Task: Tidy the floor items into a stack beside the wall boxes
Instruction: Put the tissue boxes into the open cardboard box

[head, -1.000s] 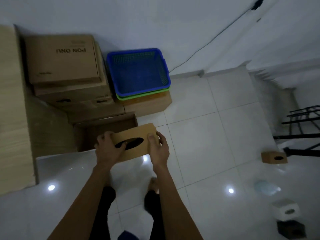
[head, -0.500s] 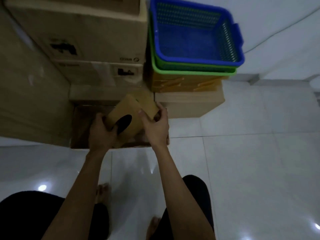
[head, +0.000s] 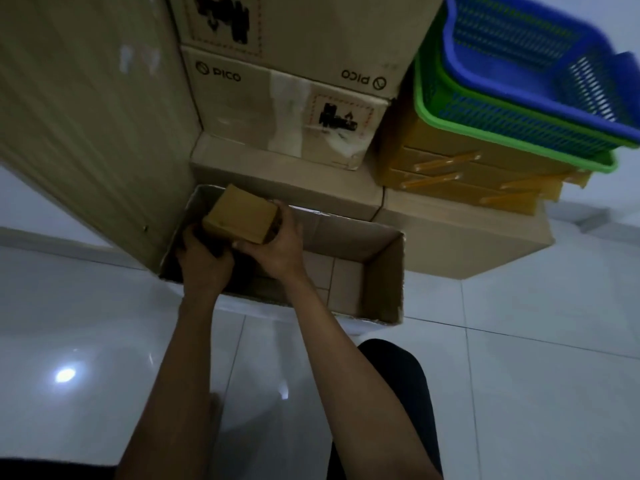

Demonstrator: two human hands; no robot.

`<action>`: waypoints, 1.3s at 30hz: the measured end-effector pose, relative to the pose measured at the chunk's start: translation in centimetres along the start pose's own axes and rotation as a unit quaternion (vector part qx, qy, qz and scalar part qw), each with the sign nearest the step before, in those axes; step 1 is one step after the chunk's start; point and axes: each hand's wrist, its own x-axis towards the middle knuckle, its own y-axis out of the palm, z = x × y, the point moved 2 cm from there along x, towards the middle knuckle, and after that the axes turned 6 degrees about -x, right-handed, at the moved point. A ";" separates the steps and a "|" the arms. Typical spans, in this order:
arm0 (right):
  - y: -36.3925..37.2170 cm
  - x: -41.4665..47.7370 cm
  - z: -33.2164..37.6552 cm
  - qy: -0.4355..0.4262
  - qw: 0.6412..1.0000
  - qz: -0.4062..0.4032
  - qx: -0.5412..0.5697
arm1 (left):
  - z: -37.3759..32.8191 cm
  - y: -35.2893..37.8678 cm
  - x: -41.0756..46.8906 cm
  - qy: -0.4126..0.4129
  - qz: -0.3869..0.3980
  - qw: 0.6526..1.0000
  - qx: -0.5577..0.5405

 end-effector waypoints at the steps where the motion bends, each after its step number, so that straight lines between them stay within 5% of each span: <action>1: 0.7 0.3 -0.1 -0.004 1.000 -0.002 0.000 | 0.1 -0.1 0.0 -0.004 -0.007 1.000 -0.021; 13: 4.2 2.0 0.0 0.007 1.000 0.001 -0.003 | -0.3 1.2 -1.7 -0.006 -0.062 0.986 -0.156; 29: 3.9 2.9 -1.4 0.047 0.996 0.073 0.006 | -0.2 2.4 -1.7 0.025 -0.011 0.995 -0.096; 34: 3.1 2.9 0.1 0.044 0.990 0.116 -0.064 | -0.1 1.7 -1.5 0.008 0.005 0.994 -0.108; 39: -1.0 0.7 3.3 0.026 0.978 0.163 -0.130 | -2.2 -0.8 -2.1 0.001 0.082 0.997 0.008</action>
